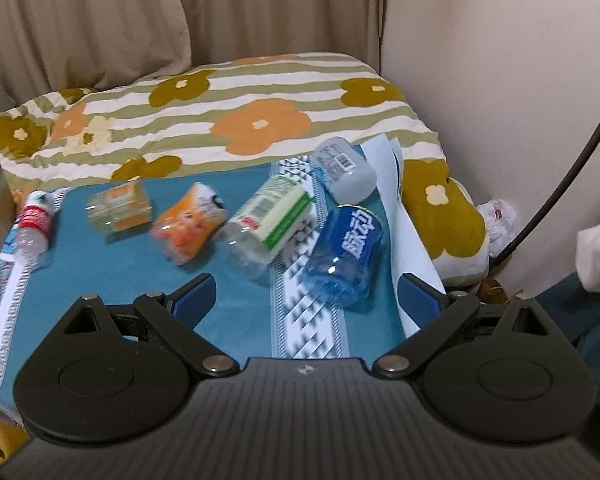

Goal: Flip cup upright
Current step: 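Move the right gripper to the lying blue cup and close on it, then lift the blue cup with the right gripper and open it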

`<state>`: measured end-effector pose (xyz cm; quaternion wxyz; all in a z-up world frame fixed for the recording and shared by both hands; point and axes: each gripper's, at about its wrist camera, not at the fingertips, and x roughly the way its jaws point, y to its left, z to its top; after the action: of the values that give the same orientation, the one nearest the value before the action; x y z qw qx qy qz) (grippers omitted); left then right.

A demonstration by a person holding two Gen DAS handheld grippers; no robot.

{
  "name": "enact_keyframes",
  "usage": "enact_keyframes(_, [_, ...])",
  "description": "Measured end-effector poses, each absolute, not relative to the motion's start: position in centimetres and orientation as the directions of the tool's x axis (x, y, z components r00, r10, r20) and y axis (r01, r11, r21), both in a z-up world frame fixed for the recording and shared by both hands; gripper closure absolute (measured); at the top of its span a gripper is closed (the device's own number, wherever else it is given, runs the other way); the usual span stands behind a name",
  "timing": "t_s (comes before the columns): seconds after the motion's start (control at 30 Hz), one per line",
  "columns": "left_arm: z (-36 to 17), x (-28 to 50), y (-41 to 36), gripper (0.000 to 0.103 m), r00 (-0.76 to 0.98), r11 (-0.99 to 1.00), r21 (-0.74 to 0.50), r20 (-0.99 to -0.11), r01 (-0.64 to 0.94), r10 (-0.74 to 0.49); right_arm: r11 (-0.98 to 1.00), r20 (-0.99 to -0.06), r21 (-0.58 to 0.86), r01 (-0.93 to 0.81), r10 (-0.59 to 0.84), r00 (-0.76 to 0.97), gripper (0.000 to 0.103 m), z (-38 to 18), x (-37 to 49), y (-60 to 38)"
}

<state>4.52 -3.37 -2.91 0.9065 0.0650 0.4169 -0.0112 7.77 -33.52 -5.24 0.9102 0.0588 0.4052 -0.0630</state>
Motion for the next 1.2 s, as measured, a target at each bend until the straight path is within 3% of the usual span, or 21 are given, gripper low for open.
enact_keyframes(0.4, [-7.0,7.4,-6.3,0.0,0.598,0.989,0.135,-0.798,0.06,0.073,0.98,-0.784,0.075,0.185,-0.056,0.618,0.0,-12.1,14.9,-36.9])
enact_keyframes(0.8, [-9.3,8.6,-7.4,0.001,0.564,0.989,0.123,-0.824,0.082,0.056,0.975,-0.815,0.06,0.214,-0.076,0.575,0.005,-15.9,16.9,-37.3])
enact_keyframes(0.87, [-9.4,8.6,-7.4,0.001,0.557,0.99,0.11,-0.83,0.09,0.042,0.974,-0.815,0.059,0.219,-0.08,0.574,0.008,-16.1,16.9,-37.2])
enact_keyframes(0.93, [-9.4,8.4,-7.3,0.001,0.556,0.99,0.106,-0.83,0.094,0.036,0.973,-0.816,0.056,0.224,-0.084,0.571,0.023,-16.4,16.9,-37.1])
enact_keyframes(1.2, [-9.0,7.9,-6.8,0.001,0.567,0.988,0.099,-0.823,0.121,0.013,0.972,-0.811,0.048,0.228,-0.095,0.578,0.024,-15.8,16.3,-36.8])
